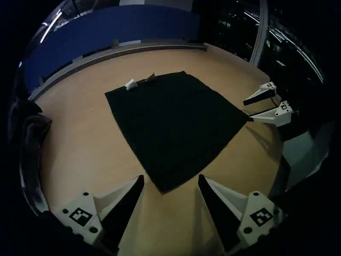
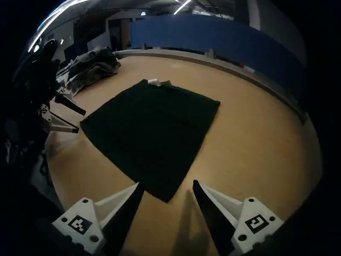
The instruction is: Fold towel
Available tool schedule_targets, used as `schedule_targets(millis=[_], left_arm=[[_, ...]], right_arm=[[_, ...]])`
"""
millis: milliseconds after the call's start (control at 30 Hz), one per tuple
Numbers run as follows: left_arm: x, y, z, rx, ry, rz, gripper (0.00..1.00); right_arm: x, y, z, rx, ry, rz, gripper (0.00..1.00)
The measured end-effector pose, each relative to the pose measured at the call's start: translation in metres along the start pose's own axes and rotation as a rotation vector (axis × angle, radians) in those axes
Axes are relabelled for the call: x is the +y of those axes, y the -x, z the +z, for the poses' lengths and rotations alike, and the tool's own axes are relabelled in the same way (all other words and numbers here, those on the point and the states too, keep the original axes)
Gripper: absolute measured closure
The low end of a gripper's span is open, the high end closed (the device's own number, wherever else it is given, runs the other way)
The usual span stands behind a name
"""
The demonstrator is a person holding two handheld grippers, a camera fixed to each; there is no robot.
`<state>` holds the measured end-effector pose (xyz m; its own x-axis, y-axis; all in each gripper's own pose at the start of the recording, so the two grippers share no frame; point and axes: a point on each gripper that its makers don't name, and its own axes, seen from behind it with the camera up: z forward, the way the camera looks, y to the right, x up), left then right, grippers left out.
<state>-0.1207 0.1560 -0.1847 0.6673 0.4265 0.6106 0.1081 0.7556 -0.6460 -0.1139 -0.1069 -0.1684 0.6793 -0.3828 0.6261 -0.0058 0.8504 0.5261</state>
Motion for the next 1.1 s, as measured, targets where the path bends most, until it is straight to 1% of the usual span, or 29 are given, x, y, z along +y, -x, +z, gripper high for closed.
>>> schedule_targets(millis=[133,267,333,367,400,433,567,633,700,767,833,900,933,967,1033,1100], left_arm=[[0.000,0.002,0.001,-0.007,-0.001,0.008,0.14],[-0.001,0.005,0.001,-0.023,-0.013,0.016,0.22],[0.000,0.007,0.002,-0.033,-0.013,0.012,0.24],[0.000,0.009,0.002,-0.038,-0.012,0.010,0.25],[0.000,0.009,0.002,-0.039,-0.013,0.008,0.27],[0.000,0.009,0.001,-0.038,-0.016,0.006,0.29],[-0.001,0.009,0.001,-0.041,-0.022,0.002,0.33],[-0.002,0.010,0.001,-0.046,-0.026,0.007,0.37],[-0.004,0.010,0.002,-0.051,-0.034,0.017,0.42],[-0.007,0.011,0.003,-0.056,-0.048,0.030,0.50],[-0.008,0.011,0.004,-0.060,-0.058,0.047,0.53],[-0.009,0.012,0.004,-0.064,-0.067,0.062,0.55],[-0.009,0.012,0.004,-0.065,-0.070,0.068,0.55],[-0.009,0.012,0.004,-0.066,-0.073,0.073,0.56],[-0.008,0.012,0.004,-0.068,-0.074,0.074,0.58],[-0.009,0.012,0.003,-0.070,-0.077,0.069,0.67]], right_arm=[[-0.002,0.005,0.000,-0.016,-0.006,-0.003,0.21],[-0.005,0.009,0.002,-0.030,-0.013,-0.006,0.21],[-0.005,0.008,0.002,-0.030,-0.012,-0.008,0.21],[-0.005,0.008,0.002,-0.030,-0.011,-0.009,0.23],[-0.005,0.008,0.001,-0.031,-0.011,-0.009,0.28],[-0.005,0.008,0.001,-0.033,-0.011,-0.009,0.31],[-0.006,0.011,0.002,-0.043,-0.017,-0.007,0.34],[-0.005,0.013,0.002,-0.049,-0.017,-0.004,0.38],[-0.005,0.015,0.003,-0.054,-0.017,-0.001,0.38],[-0.005,0.016,0.004,-0.057,-0.019,0.001,0.39],[-0.004,0.016,0.005,-0.056,-0.015,0.001,0.47],[-0.003,0.016,0.005,-0.056,-0.009,0.002,0.60],[-0.002,0.016,0.005,-0.055,-0.006,0.003,0.63],[-0.002,0.016,0.005,-0.055,-0.003,0.003,0.65],[-0.002,0.016,0.005,-0.056,-0.003,0.007,0.67],[-0.001,0.016,0.005,-0.057,-0.004,0.011,0.68]])
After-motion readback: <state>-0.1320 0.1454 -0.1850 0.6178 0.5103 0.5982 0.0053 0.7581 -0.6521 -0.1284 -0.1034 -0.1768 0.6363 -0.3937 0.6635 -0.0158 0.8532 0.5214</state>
